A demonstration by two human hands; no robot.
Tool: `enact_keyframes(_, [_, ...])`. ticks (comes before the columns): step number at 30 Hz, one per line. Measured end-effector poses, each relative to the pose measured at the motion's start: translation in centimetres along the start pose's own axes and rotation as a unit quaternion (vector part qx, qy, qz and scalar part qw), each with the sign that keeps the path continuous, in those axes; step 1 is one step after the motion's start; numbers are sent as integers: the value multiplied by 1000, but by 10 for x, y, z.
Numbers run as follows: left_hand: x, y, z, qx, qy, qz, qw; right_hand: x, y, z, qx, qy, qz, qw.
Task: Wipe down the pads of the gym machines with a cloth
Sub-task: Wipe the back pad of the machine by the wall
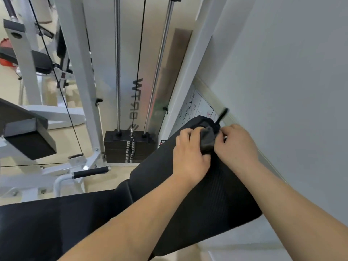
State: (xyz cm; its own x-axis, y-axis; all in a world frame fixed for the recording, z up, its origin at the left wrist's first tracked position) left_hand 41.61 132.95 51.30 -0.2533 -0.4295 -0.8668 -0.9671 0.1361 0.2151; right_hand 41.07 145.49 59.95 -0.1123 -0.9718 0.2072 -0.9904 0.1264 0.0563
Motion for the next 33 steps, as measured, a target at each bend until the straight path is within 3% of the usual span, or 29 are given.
enact_keyframes(5, [65,-5,-9,-75,5,-33,997,11,-5,13,-4,-100,-16,995])
enact_keyframes(8, [125,-18,-21,-110,18,-196,974,6,-2,15,12,-90,-16,996])
enact_keyframes(11, [190,-57,-27,-73,19,-417,906,11,4,13,12,-92,-32,995])
enact_keyframes(13, [196,-60,-28,-62,-8,-459,886,19,10,14,1,-134,-29,991])
enact_keyframes(15, [163,-30,-30,-81,-28,-394,915,25,13,15,-16,-162,-10,987])
enact_keyframes(17, [99,8,-27,-101,-28,-237,966,30,12,15,-40,-173,-7,984])
enact_keyframes(19, [45,28,-22,-102,0,-95,990,32,10,16,-57,-171,-15,983])
enact_keyframes(22, [45,33,-22,-92,18,-7,996,27,12,18,-39,-175,1,984])
enact_keyframes(24, [81,25,-24,-87,46,-12,995,26,12,19,-40,-182,4,982])
enact_keyframes(27, [180,-9,-28,-81,32,-173,981,25,9,19,-50,-197,9,979])
enact_keyframes(30, [275,-113,-15,-70,-2,-420,905,32,5,24,-66,-212,14,975])
enact_keyframes(33, [263,-194,24,-58,-45,-490,869,37,1,32,-67,-221,14,973])
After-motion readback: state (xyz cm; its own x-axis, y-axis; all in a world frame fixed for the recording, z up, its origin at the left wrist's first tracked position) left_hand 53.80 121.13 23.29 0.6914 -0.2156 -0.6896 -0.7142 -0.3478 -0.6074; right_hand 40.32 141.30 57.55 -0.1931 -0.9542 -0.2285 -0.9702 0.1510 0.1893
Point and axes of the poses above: each hand's wrist, its own y-axis towards the middle knuckle, its own z-axis out of the palm, x = y × z, the point moved 10 cm from there along y, towards the middle knuckle, and after that the axes turned 8 degrees about x, right-handed, at the moved point
